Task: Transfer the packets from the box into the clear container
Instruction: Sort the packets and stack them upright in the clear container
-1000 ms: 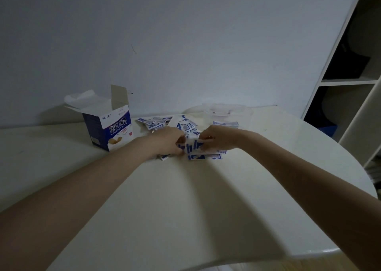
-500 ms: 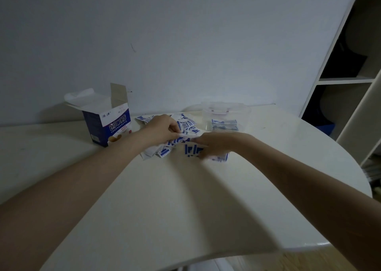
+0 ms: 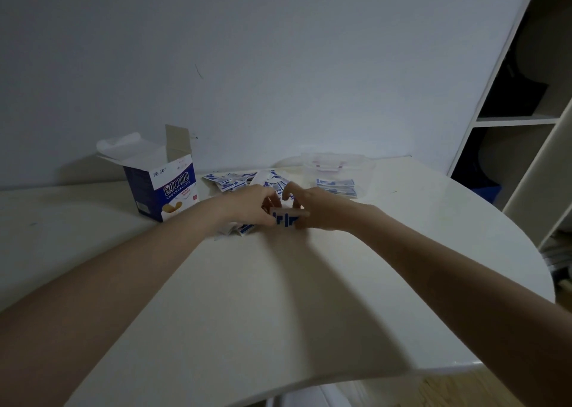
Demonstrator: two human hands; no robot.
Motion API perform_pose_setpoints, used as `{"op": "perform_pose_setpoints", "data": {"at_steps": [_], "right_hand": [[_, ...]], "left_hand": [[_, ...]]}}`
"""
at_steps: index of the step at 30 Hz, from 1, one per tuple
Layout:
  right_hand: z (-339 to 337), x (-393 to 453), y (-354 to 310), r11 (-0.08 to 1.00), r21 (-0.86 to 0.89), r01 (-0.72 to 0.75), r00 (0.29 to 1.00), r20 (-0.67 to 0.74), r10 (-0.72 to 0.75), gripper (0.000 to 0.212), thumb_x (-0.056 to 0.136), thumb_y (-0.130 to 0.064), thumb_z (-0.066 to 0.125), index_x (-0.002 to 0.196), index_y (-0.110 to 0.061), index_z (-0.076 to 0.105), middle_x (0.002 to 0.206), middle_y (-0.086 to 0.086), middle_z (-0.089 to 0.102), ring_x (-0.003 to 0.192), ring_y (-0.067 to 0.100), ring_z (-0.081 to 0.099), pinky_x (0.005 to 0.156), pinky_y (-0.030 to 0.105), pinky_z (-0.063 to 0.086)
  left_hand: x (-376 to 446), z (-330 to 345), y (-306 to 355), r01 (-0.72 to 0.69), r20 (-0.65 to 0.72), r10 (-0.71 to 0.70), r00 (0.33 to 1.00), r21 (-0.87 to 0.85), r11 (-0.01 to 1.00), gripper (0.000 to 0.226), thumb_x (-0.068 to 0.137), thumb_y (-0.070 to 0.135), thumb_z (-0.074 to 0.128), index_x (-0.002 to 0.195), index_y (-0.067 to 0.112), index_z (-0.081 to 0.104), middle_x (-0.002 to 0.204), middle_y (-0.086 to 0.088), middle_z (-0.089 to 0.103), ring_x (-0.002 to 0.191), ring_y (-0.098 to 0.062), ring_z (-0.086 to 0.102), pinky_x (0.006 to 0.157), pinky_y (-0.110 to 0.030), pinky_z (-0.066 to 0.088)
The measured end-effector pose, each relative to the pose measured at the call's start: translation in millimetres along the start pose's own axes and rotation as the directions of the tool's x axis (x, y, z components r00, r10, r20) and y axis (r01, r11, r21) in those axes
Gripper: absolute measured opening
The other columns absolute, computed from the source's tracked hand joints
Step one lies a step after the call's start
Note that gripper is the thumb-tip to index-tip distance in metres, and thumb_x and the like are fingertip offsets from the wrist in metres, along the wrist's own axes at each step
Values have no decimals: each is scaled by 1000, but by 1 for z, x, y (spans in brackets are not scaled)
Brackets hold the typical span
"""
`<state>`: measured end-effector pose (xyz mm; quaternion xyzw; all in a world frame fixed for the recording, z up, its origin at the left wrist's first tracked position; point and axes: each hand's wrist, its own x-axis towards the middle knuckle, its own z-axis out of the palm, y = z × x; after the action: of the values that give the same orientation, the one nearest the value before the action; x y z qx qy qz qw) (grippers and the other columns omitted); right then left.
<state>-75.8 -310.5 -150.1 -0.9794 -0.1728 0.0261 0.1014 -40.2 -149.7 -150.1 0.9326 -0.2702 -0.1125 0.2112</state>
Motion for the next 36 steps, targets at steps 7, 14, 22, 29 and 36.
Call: {"op": "perform_pose_setpoints", "data": {"at_steps": [7,14,22,29,36], "right_hand": [[-17,-10,26,985,-112,-133,982,118,146,37,76,-33,72,106,-14,63,107,6,64,81,18,59,72,29,45],[-14,-12,26,991,-84,-101,995,4,102,8,78,-6,60,78,-14,61,78,7,68,69,17,52,61,26,45],[-9,-10,31,994,-35,-101,995,22,101,27,90,-16,51,88,2,70,78,16,71,55,18,54,49,17,43],[-59,1,48,963,246,-113,915,-352,197,12,85,-15,61,83,-9,71,55,-6,59,40,-6,51,46,2,36],[-103,24,85,797,554,-238,790,-367,491,12,82,-8,67,93,-3,65,68,8,61,52,11,54,45,8,48]], "left_hand": [[-3,10,2,0,-82,4,997,47,999,16,80,21,68,90,9,65,65,3,50,64,-13,46,55,-23,33],[3,18,12,-57,-192,73,979,87,995,6,83,16,63,87,11,65,57,7,44,55,-9,41,50,-18,29],[2,16,0,17,-258,-28,966,-43,999,19,83,2,61,101,3,69,84,-9,64,74,-19,61,77,-27,54],[27,-26,24,-56,-398,-90,913,-340,939,22,83,2,65,105,2,65,97,-17,70,69,-15,66,80,-25,55],[97,-48,64,-8,-509,-130,851,-259,966,15,84,10,63,99,13,63,100,-10,68,89,-23,66,84,-33,54]]}}
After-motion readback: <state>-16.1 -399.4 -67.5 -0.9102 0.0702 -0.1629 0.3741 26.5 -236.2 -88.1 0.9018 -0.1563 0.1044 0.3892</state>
